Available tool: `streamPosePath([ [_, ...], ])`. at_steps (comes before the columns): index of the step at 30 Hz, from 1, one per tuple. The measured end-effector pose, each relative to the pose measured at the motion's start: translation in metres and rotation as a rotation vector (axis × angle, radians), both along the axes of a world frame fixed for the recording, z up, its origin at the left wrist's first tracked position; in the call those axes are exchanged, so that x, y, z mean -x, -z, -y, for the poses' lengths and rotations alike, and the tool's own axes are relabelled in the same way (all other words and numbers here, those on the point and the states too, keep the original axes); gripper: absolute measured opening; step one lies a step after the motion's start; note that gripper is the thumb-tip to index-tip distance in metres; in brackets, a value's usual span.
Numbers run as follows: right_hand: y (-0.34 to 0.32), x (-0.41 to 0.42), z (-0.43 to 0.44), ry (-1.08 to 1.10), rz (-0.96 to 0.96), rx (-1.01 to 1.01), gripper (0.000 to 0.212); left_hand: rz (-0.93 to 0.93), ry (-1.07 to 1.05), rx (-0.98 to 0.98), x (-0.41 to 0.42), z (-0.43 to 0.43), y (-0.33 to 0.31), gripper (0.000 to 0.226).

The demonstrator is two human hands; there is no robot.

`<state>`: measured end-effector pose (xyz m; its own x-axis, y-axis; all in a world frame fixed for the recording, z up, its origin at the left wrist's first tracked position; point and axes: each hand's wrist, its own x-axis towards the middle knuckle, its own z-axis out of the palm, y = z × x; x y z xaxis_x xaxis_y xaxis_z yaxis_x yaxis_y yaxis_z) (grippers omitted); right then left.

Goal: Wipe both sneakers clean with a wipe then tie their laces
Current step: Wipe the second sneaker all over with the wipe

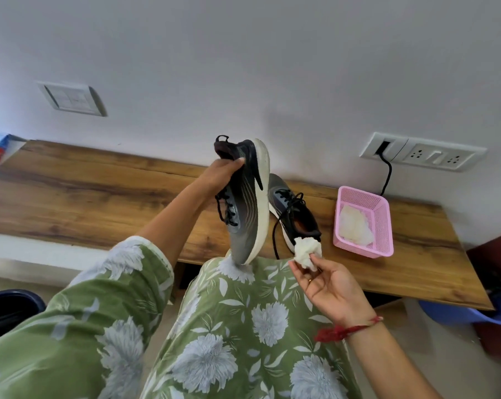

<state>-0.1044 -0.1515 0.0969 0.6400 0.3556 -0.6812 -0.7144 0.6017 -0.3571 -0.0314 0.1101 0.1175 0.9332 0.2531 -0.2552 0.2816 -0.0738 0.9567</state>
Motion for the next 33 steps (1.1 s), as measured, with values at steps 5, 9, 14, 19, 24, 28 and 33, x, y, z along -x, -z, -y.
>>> streamPosePath([
  [5, -0.013, -0.005, -0.016, -0.081, 0.095, 0.003, 0.021, 0.056, 0.245, -0.293, -0.014, -0.008, -0.032, 0.043],
  [9, -0.019, -0.011, -0.024, -0.087, 0.135, 0.016, 0.019, -0.065, 0.539, -0.478, -0.023, -0.006, -0.041, 0.036],
  [14, -0.009, -0.015, -0.029, -0.027, 0.184, 0.130, 0.021, -0.192, 0.734, -0.601, -0.024, 0.013, -0.009, 0.041],
  [19, 0.015, -0.022, -0.023, 0.065, 0.164, 0.195, 0.032, -0.232, 0.743, -0.605, -0.024, 0.039, 0.020, 0.059],
  [24, 0.022, -0.029, -0.022, 0.101, 0.357, 0.422, 0.011, -0.278, 0.761, -0.503, -0.025, 0.064, 0.033, 0.052],
  [28, 0.040, -0.039, -0.023, 0.018, 0.728, 0.933, 0.007, -0.284, 0.751, -0.450, -0.025, 0.077, 0.057, 0.049],
  [33, 0.076, -0.042, -0.014, -0.254, 1.066, 1.466, 0.013, -0.331, 0.716, -0.388, -0.032, 0.084, 0.078, 0.046],
])
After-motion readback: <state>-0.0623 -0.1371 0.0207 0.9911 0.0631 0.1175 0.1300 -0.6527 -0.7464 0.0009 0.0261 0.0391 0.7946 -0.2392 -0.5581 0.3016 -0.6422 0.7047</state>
